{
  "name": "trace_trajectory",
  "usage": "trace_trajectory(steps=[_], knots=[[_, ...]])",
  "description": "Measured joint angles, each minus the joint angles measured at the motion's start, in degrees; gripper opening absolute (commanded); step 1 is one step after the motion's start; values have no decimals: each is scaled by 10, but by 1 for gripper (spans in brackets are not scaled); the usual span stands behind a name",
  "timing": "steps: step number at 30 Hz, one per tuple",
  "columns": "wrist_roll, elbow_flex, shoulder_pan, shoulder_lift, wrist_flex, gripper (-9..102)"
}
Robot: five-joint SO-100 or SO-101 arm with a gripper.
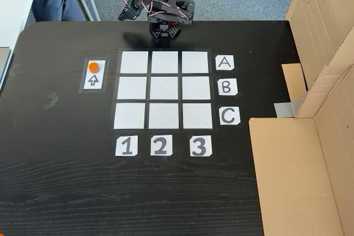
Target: Pick up the round, orange token and place it in the grid on square A1.
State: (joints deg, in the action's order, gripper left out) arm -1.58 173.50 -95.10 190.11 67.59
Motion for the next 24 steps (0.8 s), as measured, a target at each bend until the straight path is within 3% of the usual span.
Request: trace_trajectory(steps=[24], knots=[[5,-5,6,-88,-9,13]])
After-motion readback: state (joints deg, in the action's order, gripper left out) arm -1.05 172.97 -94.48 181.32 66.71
